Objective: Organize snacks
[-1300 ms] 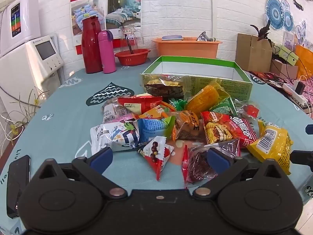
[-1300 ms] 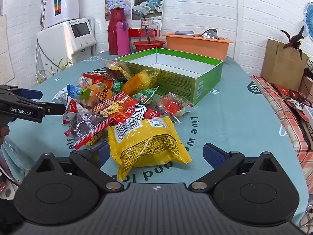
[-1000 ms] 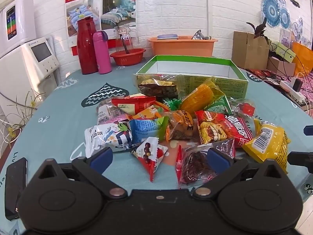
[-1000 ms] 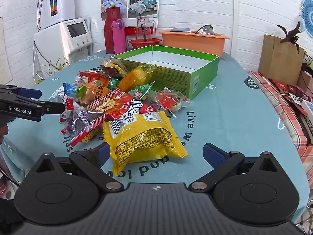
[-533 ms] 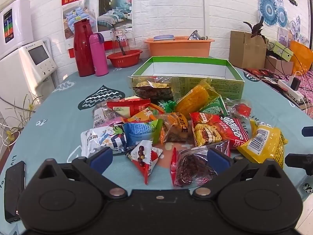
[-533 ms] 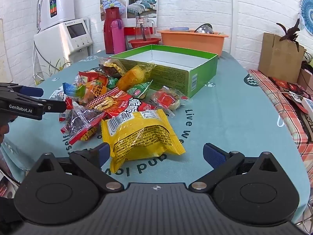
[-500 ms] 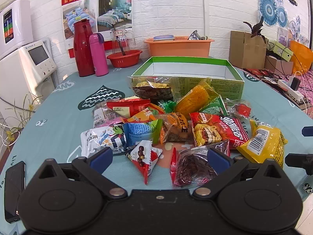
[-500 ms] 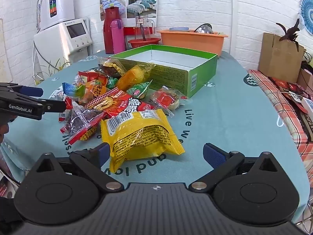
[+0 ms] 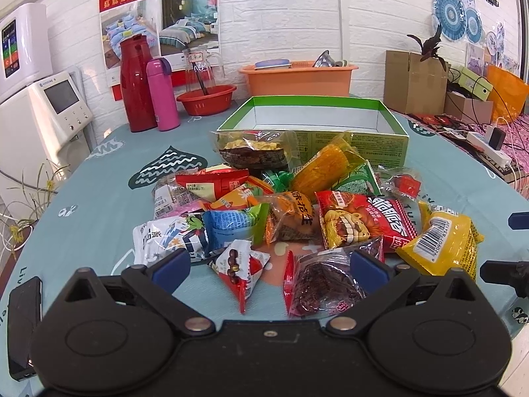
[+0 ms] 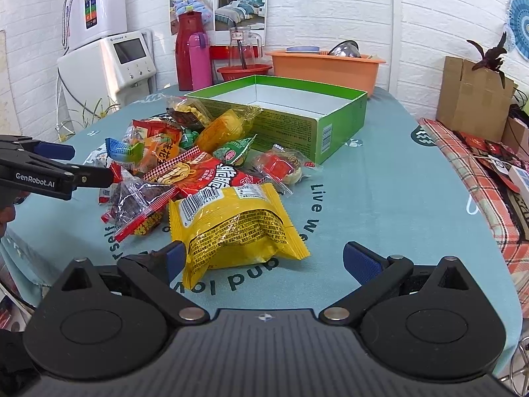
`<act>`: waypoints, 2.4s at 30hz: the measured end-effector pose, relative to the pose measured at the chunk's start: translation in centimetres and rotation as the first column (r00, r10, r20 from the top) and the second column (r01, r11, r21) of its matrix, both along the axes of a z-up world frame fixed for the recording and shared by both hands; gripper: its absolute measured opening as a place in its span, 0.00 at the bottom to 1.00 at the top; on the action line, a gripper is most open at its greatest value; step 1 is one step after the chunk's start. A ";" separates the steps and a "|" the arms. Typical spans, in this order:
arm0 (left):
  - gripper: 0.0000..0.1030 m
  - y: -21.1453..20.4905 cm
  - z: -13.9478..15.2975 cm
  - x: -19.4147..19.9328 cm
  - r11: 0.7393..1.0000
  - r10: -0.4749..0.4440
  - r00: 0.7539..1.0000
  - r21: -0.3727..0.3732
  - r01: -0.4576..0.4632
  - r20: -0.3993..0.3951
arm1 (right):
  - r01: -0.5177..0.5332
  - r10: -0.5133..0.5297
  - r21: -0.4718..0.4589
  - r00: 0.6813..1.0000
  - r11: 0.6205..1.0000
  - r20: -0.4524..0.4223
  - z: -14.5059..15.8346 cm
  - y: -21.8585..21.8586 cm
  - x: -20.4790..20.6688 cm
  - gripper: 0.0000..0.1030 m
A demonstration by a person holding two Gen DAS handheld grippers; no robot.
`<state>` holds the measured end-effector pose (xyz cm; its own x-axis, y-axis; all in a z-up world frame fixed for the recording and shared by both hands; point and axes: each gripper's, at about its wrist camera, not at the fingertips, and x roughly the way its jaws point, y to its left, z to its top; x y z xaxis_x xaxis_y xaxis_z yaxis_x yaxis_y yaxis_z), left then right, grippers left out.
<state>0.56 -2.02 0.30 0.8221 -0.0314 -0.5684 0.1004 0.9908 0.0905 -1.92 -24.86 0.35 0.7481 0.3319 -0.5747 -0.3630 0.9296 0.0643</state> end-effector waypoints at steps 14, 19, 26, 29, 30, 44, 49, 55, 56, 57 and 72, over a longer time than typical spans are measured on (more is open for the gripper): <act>1.00 -0.4 -0.1 0.1 1.000 -0.010 1.000 0.009 0.010 -0.001 | -0.011 0.011 0.001 1.000 1.000 0.005 -0.3 0.0 -0.1 1.00; 1.00 -0.5 -0.1 0.1 1.000 -0.011 1.000 0.010 0.011 -0.002 | -0.009 0.009 0.002 1.000 1.000 0.000 -0.5 -0.1 -0.1 1.00; 1.00 -0.9 0.0 0.1 1.000 -0.022 1.000 0.016 0.022 -0.005 | -0.009 0.009 0.005 1.000 1.000 0.011 -0.8 -0.3 -0.2 1.00; 1.00 -1.2 0.0 0.2 0.999 -0.028 1.000 0.018 0.028 -0.006 | -0.010 0.010 0.008 1.000 1.000 0.012 -1.0 -0.5 -0.2 1.00; 1.00 -1.2 0.0 0.2 0.999 -0.032 0.999 0.015 0.033 -0.006 | -0.011 0.011 0.010 1.000 1.000 0.011 -1.1 -0.5 -0.2 1.00; 1.00 -6.0 1.2 2.9 0.900 -0.392 0.919 -0.228 0.372 -0.047 | -0.080 0.077 0.034 0.994 0.996 0.071 -2.6 -0.3 -0.4 1.00; 1.00 -8.6 -0.2 5.5 0.873 -0.465 0.874 -0.237 0.427 -0.140 | -0.131 0.128 0.033 0.989 0.991 0.077 -2.8 0.0 -0.4 1.00; 0.86 -9.6 -1.0 6.1 0.848 -0.520 0.834 -0.224 0.480 -0.185 | -0.173 0.169 0.058 0.984 0.983 0.063 -3.0 -0.5 0.2 1.00; 0.75 -9.7 -1.2 6.3 0.848 -0.521 0.832 -0.223 0.480 -0.192 | -0.176 0.172 0.078 0.984 0.981 0.056 -3.1 -0.6 0.5 1.00; 0.69 -9.8 -1.5 6.6 0.851 -0.517 0.832 -0.220 0.476 -0.199 | -0.177 0.173 0.096 0.984 0.980 0.051 -3.2 -0.7 0.8 1.00; 0.39 -9.0 0.7 5.8 0.822 -0.525 0.847 -0.305 0.480 -0.080 | -0.181 0.170 0.110 0.981 0.977 0.097 -0.9 0.3 1.1 1.00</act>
